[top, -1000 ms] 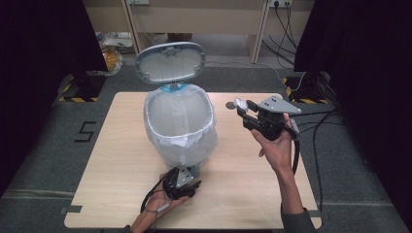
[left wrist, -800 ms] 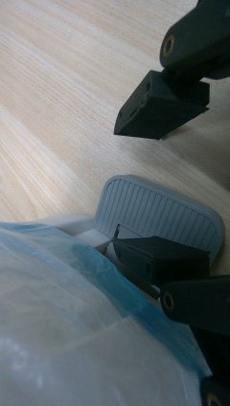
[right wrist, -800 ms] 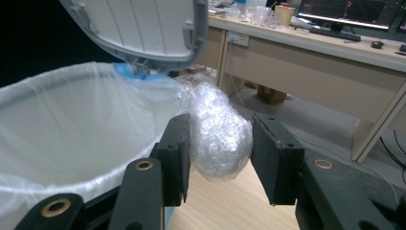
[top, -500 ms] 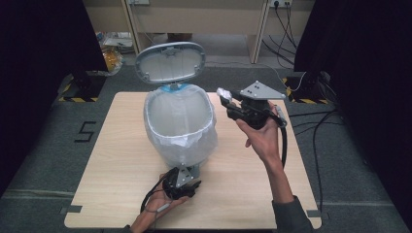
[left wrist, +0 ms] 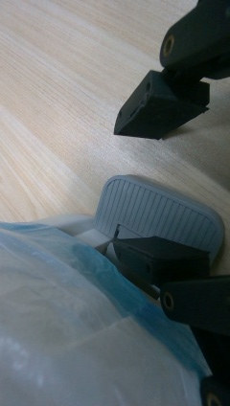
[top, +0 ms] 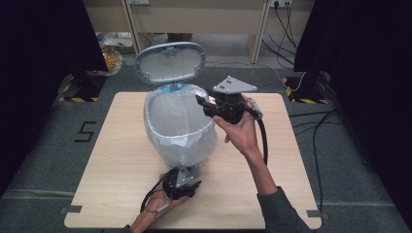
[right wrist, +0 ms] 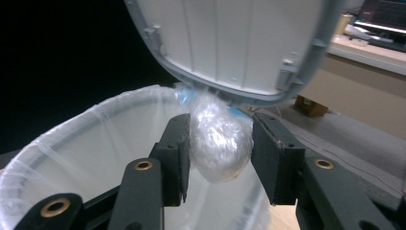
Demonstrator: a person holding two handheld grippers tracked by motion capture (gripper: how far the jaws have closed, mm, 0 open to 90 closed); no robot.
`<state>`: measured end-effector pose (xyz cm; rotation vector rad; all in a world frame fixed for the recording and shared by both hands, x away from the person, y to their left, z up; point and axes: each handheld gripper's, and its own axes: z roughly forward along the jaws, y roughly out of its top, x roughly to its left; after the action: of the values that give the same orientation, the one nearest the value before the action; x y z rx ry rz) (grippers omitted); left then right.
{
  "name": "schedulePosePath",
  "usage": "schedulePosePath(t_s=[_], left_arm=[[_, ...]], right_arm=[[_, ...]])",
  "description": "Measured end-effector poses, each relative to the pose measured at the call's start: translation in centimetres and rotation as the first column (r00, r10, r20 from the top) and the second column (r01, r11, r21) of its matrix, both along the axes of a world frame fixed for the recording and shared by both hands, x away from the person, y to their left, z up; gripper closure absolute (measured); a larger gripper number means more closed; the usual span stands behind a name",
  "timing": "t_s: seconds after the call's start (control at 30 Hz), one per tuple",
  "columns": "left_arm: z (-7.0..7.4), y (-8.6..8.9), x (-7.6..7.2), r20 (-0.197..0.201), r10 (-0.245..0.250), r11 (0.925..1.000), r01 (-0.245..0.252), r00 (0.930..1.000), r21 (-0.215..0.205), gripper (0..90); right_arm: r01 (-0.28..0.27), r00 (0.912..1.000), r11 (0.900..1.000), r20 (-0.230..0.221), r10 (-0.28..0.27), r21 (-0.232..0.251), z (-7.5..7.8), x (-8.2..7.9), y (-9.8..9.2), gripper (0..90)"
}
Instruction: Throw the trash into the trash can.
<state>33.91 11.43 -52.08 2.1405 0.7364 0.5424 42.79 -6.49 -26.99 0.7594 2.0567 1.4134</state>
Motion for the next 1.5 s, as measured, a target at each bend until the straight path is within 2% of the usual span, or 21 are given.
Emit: schedulePosePath(t_s=[0.13, 0.33, 0.4, 0.63, 0.83, 0.97, 1.07, 1.3, 1.4, 1.5], left_arm=[[0.0, 0.0, 0.0, 0.001, 0.001, 1.0, -0.001, 1.0, 0.001, 39.6], [0.0, 0.0, 0.0, 0.002, 0.003, 1.0, -0.003, 1.0, -0.001, 39.5], [-0.1, -0.1, 0.0, -0.011, 0.001, 0.9999, -0.001, 0.9999, -0.013, 39.5], [-0.1, -0.1, -0.1, -0.008, 0.002, 1.0, -0.002, 1.0, -0.01, 39.6], [-0.1, -0.1, 0.0, -0.009, -0.001, 0.9999, 0.0, 1.0, -0.011, 39.6], [0.0, -0.1, 0.0, 0.004, 0.002, 1.0, -0.002, 1.0, 0.001, 39.5], [0.0, 0.0, 0.0, 0.004, 0.001, 1.0, -0.001, 1.0, 0.0, 39.5], [0.0, -0.1, 0.0, 0.007, 0.003, 1.0, -0.003, 1.0, 0.005, 39.6], [0.0, 0.0, 0.0, 0.003, -0.001, 1.0, 0.001, 1.0, 0.001, 39.5], [0.0, 0.0, 0.0, 0.003, 0.0, 1.0, 0.0, 1.0, 0.002, 39.6]], right_arm=[[-0.032, 0.9993, 0.999, -0.018, 0.032, 0.002, -0.2, 0.3, 1.2, 58.4], [-0.05, 0.9984, 0.999, -0.027, 0.05, -0.011, -0.3, 0.6, 2.3, 58.2], [-0.053, 0.9981, 0.999, -0.031, 0.053, -0.005, -0.3, 0.6, 2.4, 58.1], [-0.05, 0.9981, 0.999, -0.037, 0.049, -0.008, -0.2, 0.6, 1.9, 57.5], [-0.047, 0.9981, 0.999, -0.04, 0.047, -0.002, -0.1, 0.5, 1.6, 53.0], [-0.037, 0.9986, 0.999, -0.037, 0.038, 0.006, 0.1, 0.3, 1.0, 50.6], [-0.024, 0.9992, 1.0, -0.033, 0.023, -0.004, 0.0, 0.2, 0.2, 49.4], [0.027, 0.9984, 1.0, -0.049, -0.027, 0.011, -0.7, -0.3, -3.0, 46.4], [0.06, 0.9965, 0.998, -0.06, -0.059, 0.015, -1.4, -0.6, -4.9, 41.0], [0.074, 0.9951, 0.997, -0.067, -0.073, 0.02, -1.9, -0.7, -5.8, 37.5]])
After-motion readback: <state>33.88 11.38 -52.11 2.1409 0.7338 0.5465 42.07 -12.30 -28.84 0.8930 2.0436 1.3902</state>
